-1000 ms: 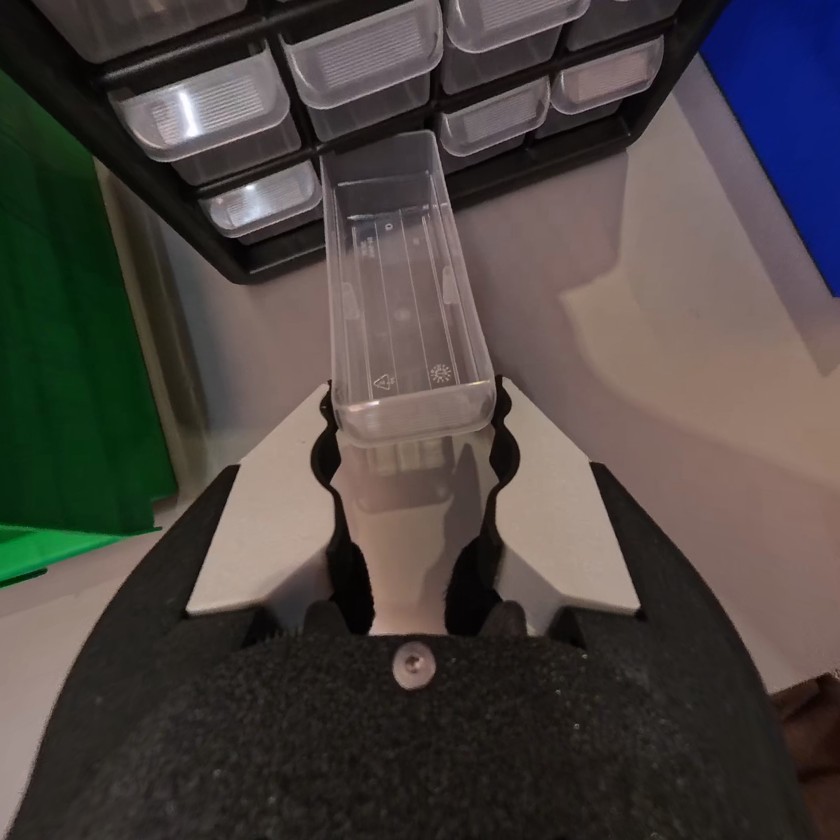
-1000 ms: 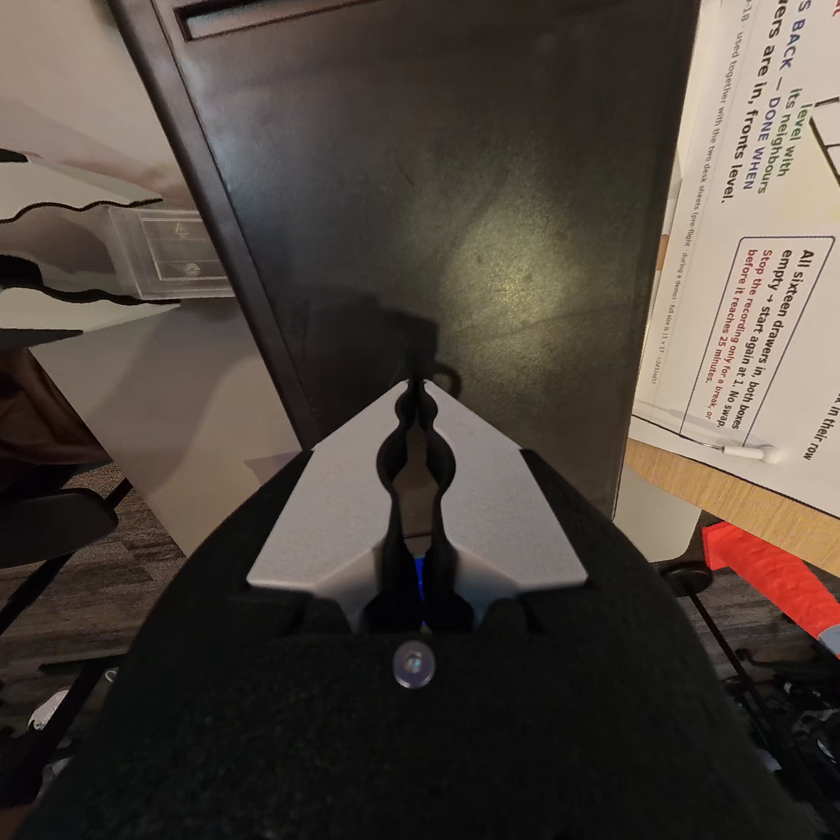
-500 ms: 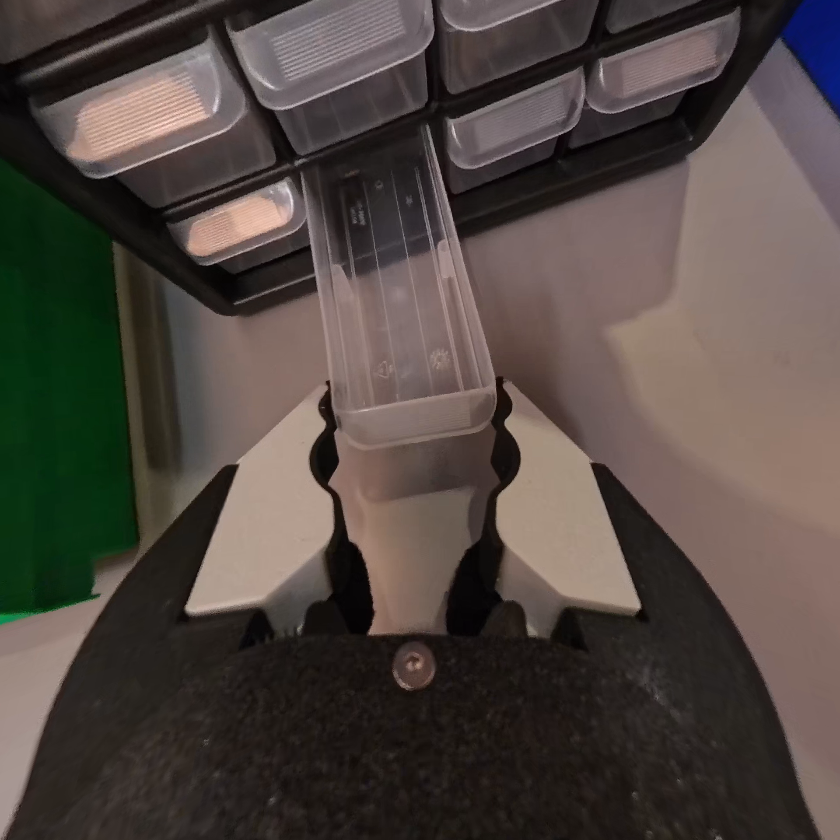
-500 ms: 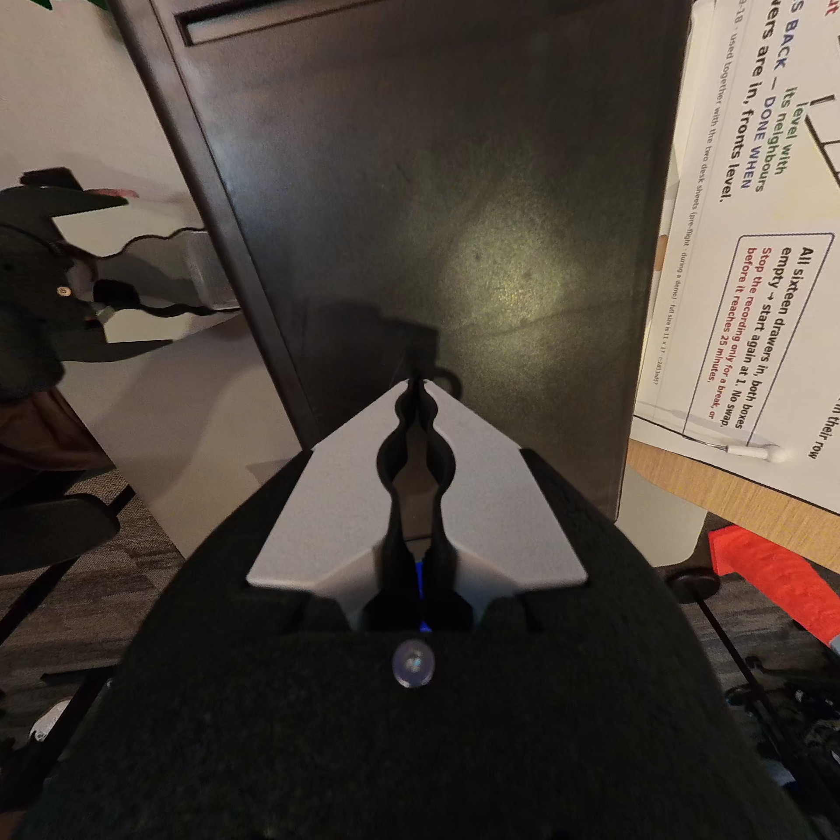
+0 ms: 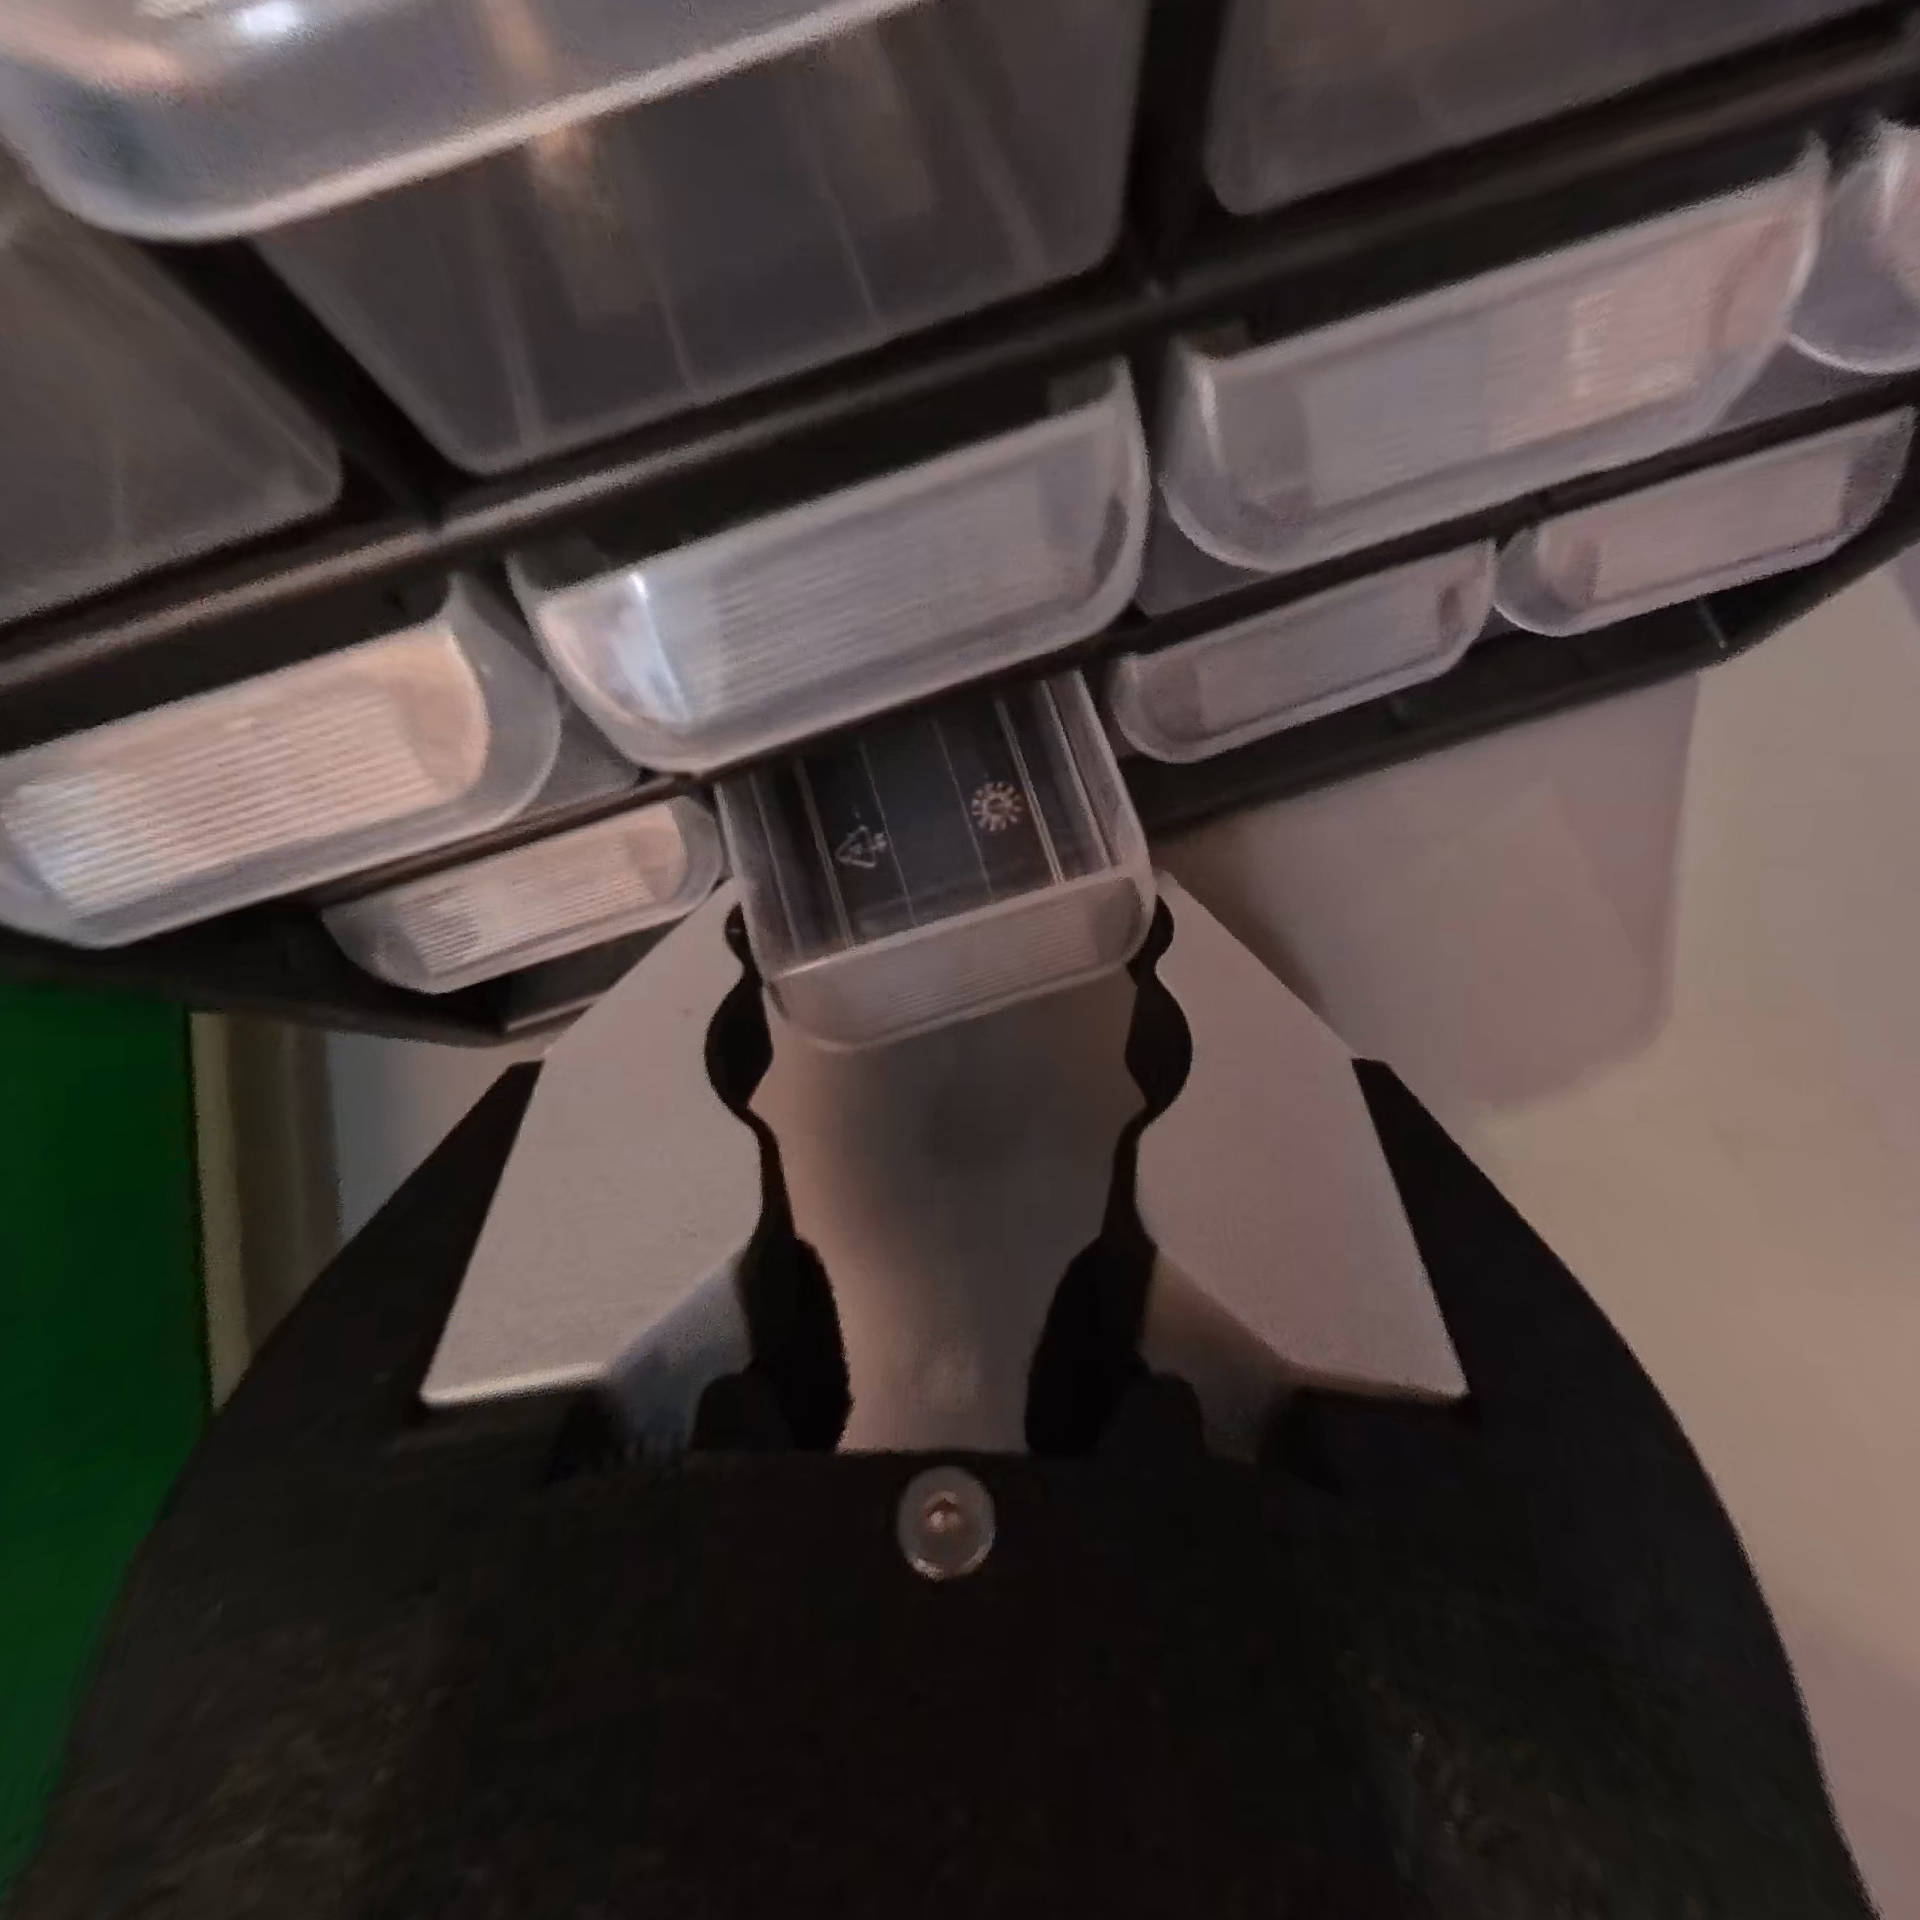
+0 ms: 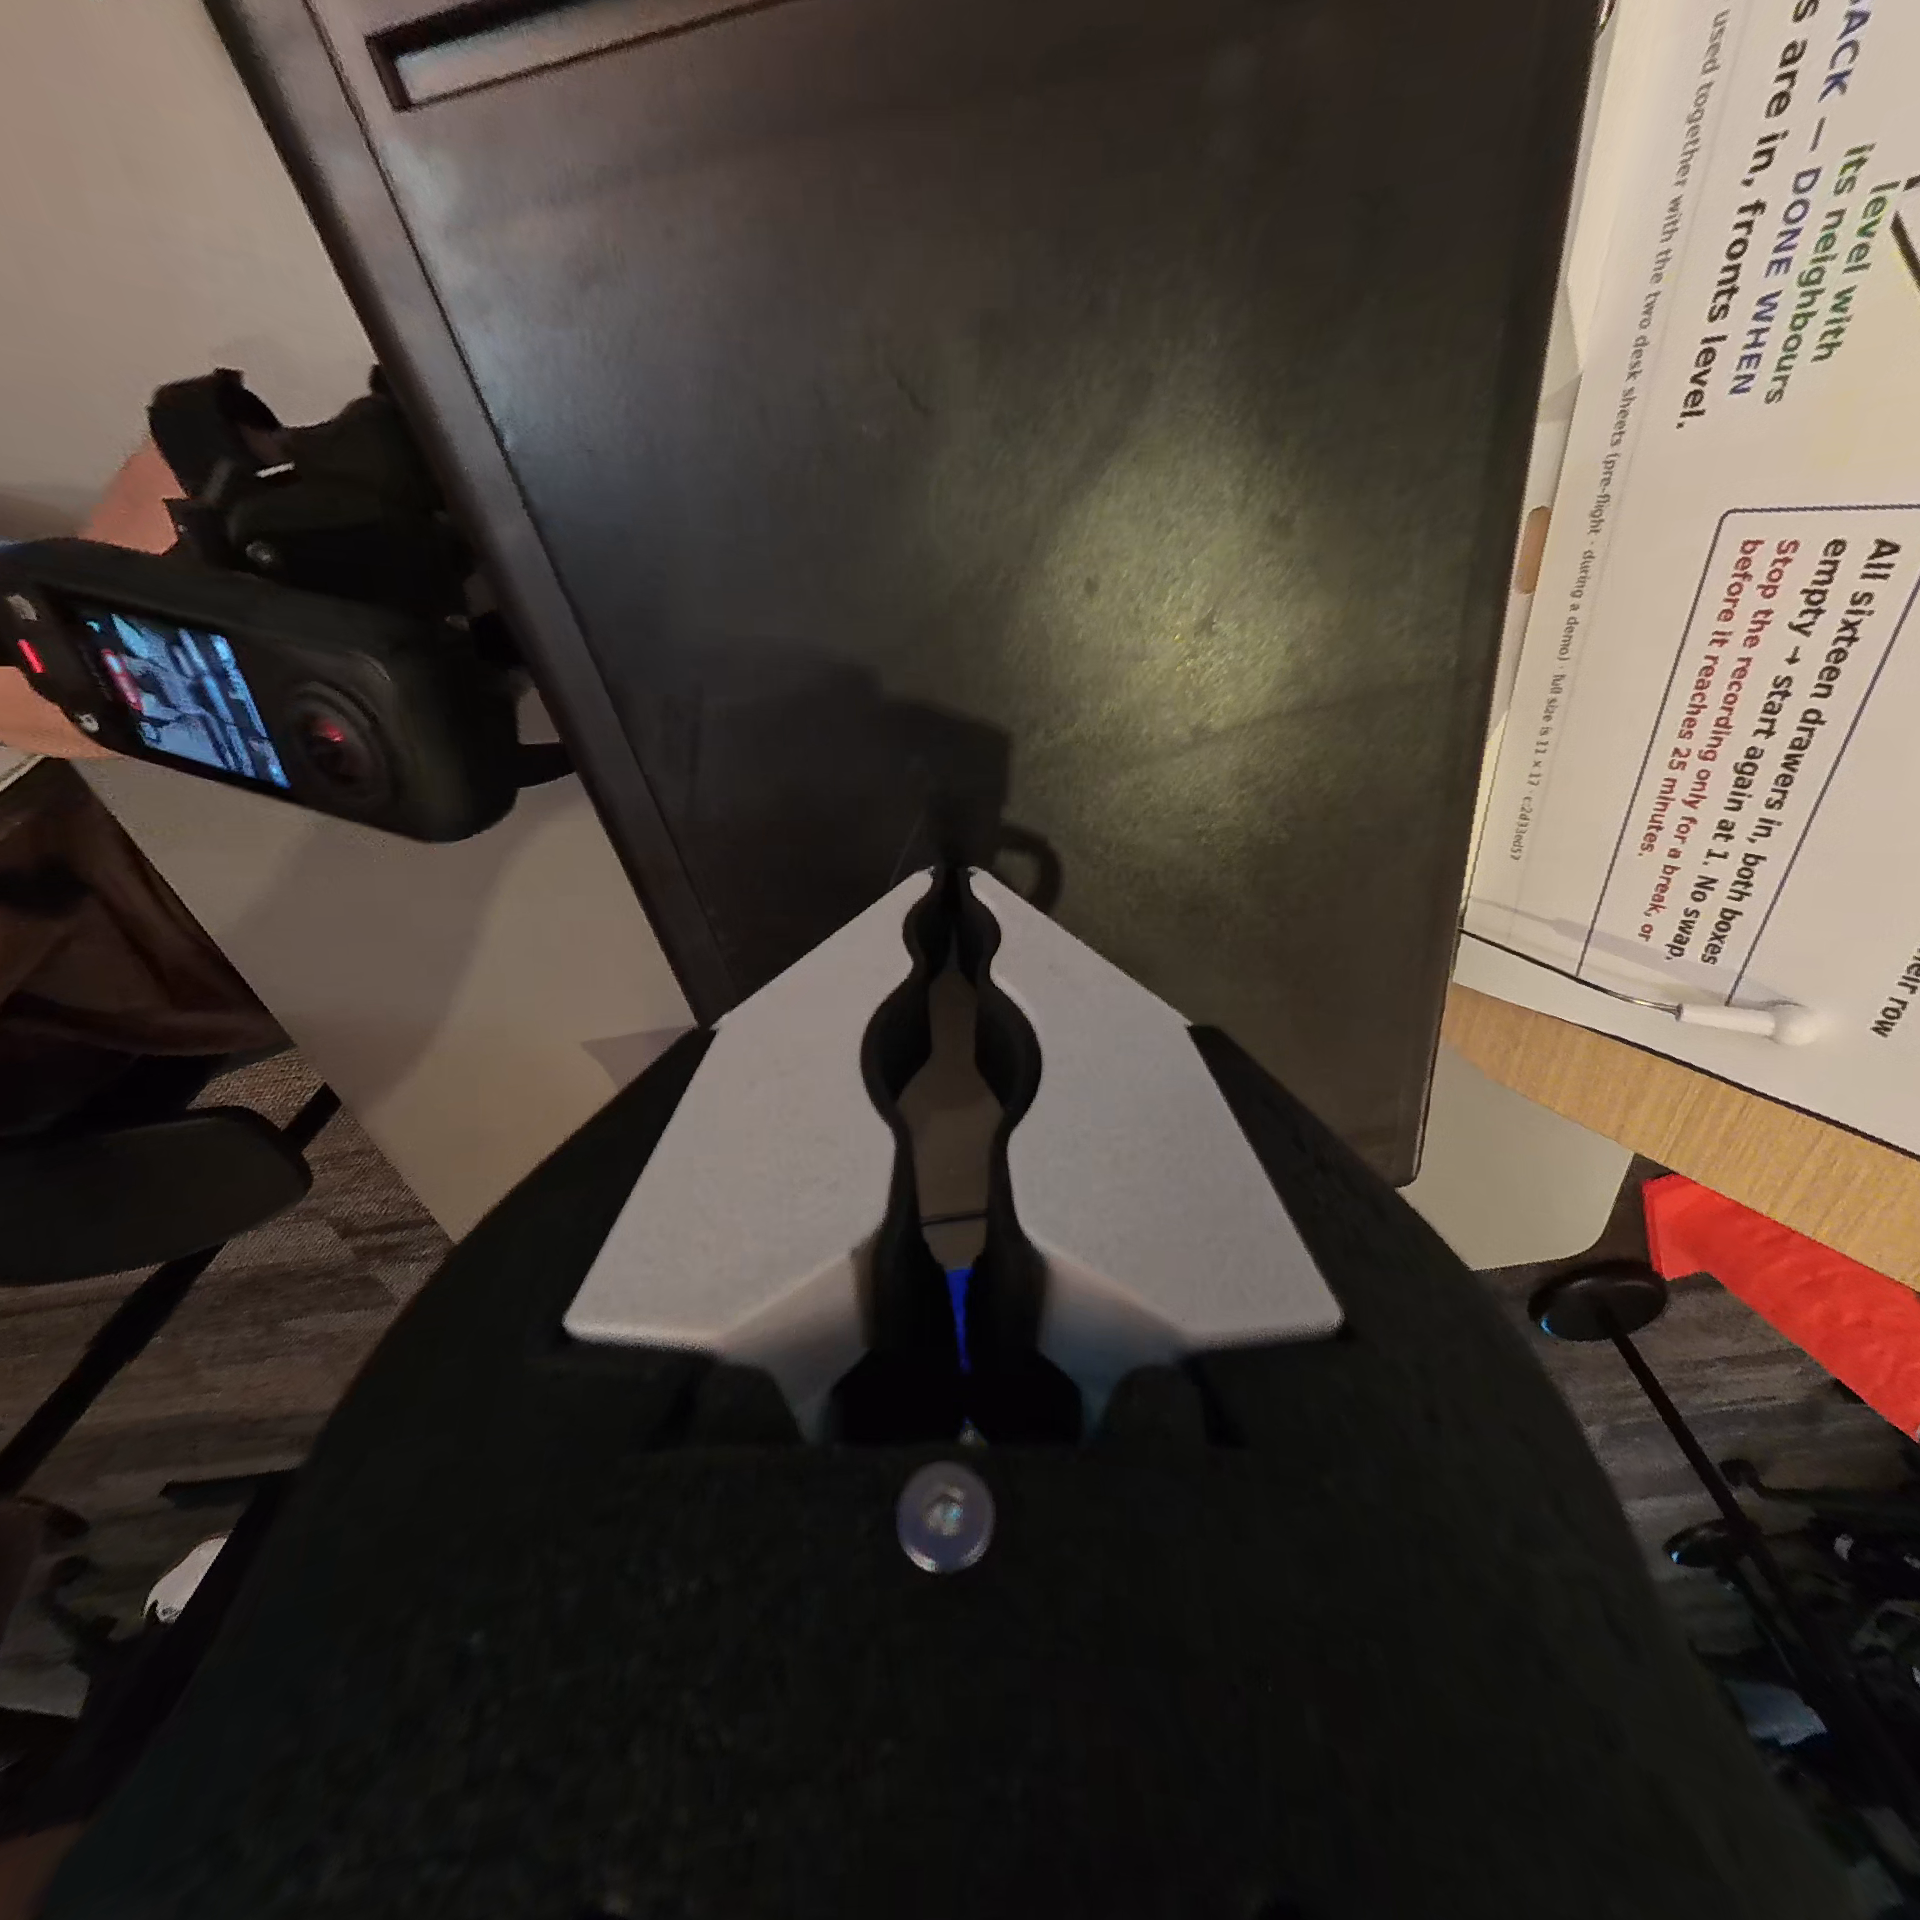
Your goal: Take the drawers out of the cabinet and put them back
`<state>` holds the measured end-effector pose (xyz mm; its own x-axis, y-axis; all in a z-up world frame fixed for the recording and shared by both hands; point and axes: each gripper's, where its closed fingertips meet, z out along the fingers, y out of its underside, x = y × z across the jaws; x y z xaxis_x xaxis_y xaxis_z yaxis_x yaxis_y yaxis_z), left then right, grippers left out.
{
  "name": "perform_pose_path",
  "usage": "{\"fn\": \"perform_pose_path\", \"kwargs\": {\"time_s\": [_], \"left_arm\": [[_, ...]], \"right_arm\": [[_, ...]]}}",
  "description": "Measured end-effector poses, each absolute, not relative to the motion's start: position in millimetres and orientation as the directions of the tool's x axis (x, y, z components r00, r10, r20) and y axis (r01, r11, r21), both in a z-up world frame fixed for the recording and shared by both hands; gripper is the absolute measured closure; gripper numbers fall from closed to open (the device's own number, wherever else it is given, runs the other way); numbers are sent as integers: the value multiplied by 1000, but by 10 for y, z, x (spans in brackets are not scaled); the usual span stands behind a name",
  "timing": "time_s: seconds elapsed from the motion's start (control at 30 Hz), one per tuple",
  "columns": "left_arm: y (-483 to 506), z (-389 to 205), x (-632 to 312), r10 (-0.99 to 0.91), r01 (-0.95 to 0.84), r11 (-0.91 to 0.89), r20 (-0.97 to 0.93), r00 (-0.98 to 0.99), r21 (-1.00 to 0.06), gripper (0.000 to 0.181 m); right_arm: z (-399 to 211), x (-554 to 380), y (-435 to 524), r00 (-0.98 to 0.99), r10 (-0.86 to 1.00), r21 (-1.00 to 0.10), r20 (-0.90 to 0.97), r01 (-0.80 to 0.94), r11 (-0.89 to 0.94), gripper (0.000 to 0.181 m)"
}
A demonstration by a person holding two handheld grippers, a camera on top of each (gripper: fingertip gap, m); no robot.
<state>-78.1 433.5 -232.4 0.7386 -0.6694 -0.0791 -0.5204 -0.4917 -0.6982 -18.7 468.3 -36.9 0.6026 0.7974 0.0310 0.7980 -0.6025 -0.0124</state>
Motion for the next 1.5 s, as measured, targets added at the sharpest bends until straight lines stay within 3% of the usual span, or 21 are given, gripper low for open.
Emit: {"fn": "perform_pose_path", "kwargs": {"time_s": [0.17, 0.4, 0.6, 0.67, 0.83, 0.93, 1.1, 1.27, 1.4, 1.5], "left_arm": [[4168, -2313, -799, -689, -489, -494, -20, 725, -718, 111], [3943, -2354, -774, -717, -445, -466, 32, 697, -765, 154], [4189, -2372, -688, -694, -416, -494, 58, 718, -763, 162], [4175, -2394, -605, -721, -428, -515, 105, 685, -743, 178], [4159, -2437, -579, -741, -478, -522, 97, 665, -707, 174], [4142, -2249, -726, -728, -482, -437, -17, 686, -760, 158], [4315, -2190, -773, -680, -499, -320, -172, 713, -805, 160], [4327, -2207, -668, -701, -463, -369, -86, 708, -806, 173], [4296, -2224, -724, -703, -487, -355, -116, 702, -798, 155], [4211, -2145, -827, -714, -492, -339, -121, 689, -802, 152]], "right_arm": [[-370, -186, 4683, 601, 799, 6, 32, 799, -602, 181], [-370, -187, 4683, 609, 793, -12, 17, 793, -609, 181], [-370, -187, 4682, 615, 789, -10, 4, 789, -615, 181], [-370, -187, 4681, 614, 789, -3, 3, 789, -614, 181], [-371, -186, 4681, 618, 786, 10, 5, 786, -619, 181], [-371, -186, 4680, 622, 783, 11, 6, 783, -622, 181], [-371, -186, 4680, 628, 778, 28, 9, 778, -628, 181], [-369, -185, 4679, 625, 780, 54, 25, 778, -626, 181], [-369, -186, 4679, 635, 772, 56, 20, 770, -635, 181], [-368, -187, 4680, 648, 761, 37, 18, 760, -648, 181]]}}
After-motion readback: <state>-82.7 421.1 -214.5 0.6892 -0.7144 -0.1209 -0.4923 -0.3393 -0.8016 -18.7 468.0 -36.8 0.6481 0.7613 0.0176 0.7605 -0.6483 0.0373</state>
